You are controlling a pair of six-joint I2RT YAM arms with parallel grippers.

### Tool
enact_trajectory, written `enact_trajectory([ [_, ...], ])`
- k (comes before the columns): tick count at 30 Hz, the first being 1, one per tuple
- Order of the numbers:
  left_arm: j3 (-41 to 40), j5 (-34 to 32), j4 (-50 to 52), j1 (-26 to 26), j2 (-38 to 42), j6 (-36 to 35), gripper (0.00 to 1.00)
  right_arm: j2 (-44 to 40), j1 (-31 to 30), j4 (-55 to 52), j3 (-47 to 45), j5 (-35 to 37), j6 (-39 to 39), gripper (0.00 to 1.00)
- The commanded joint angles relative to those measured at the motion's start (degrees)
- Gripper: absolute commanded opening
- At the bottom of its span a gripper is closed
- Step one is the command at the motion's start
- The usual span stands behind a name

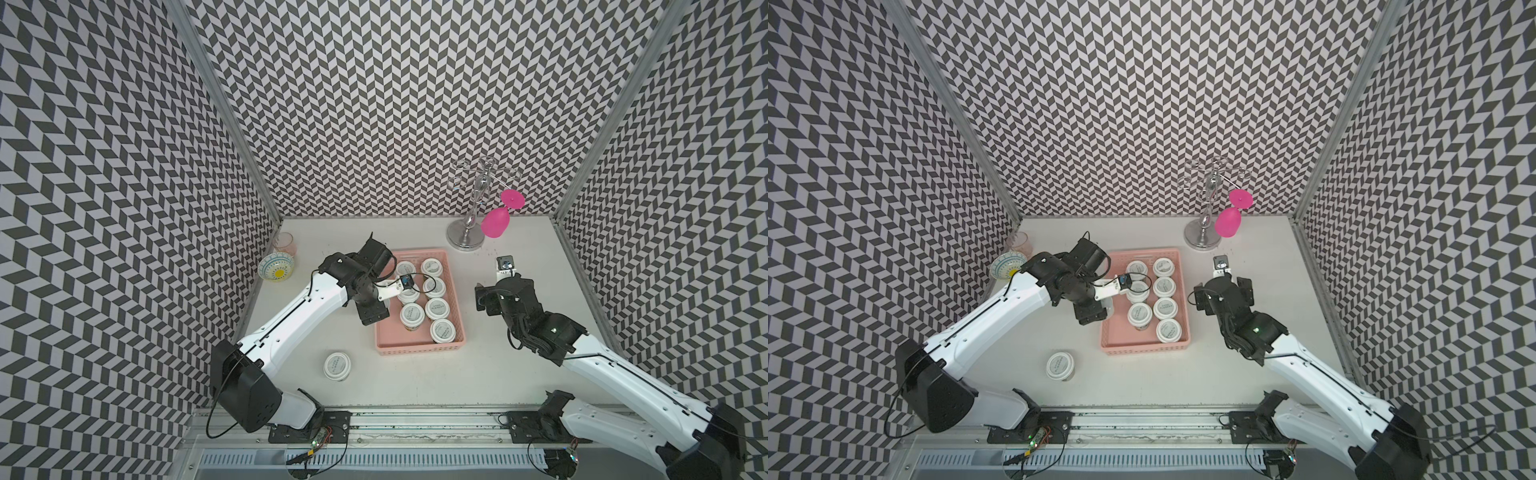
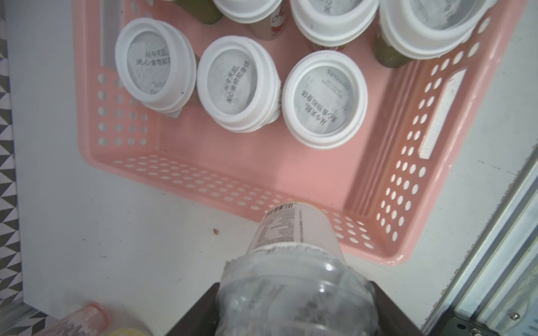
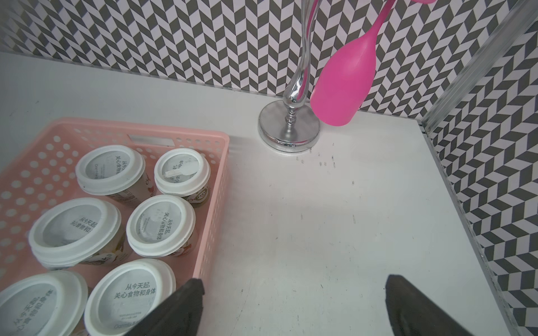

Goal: Put the yogurt in the basket
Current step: Place the yogurt in the basket.

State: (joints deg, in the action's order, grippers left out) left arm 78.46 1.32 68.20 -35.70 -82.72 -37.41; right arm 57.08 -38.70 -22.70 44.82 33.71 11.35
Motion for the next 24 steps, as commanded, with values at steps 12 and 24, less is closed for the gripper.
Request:
enact_trajectory([
  [12, -5.91, 2.98, -6.31, -3.18, -3.48, 2.12, 0.74, 0.14, 0.20, 1.96, -0.52, 0.96, -0.18, 0.99],
  [24, -10.61, -0.44, -12.93, -3.63, -5.39, 0.10, 0.74, 0.23, 0.19, 1.99, -0.50, 0.88, -0.15, 1.00],
])
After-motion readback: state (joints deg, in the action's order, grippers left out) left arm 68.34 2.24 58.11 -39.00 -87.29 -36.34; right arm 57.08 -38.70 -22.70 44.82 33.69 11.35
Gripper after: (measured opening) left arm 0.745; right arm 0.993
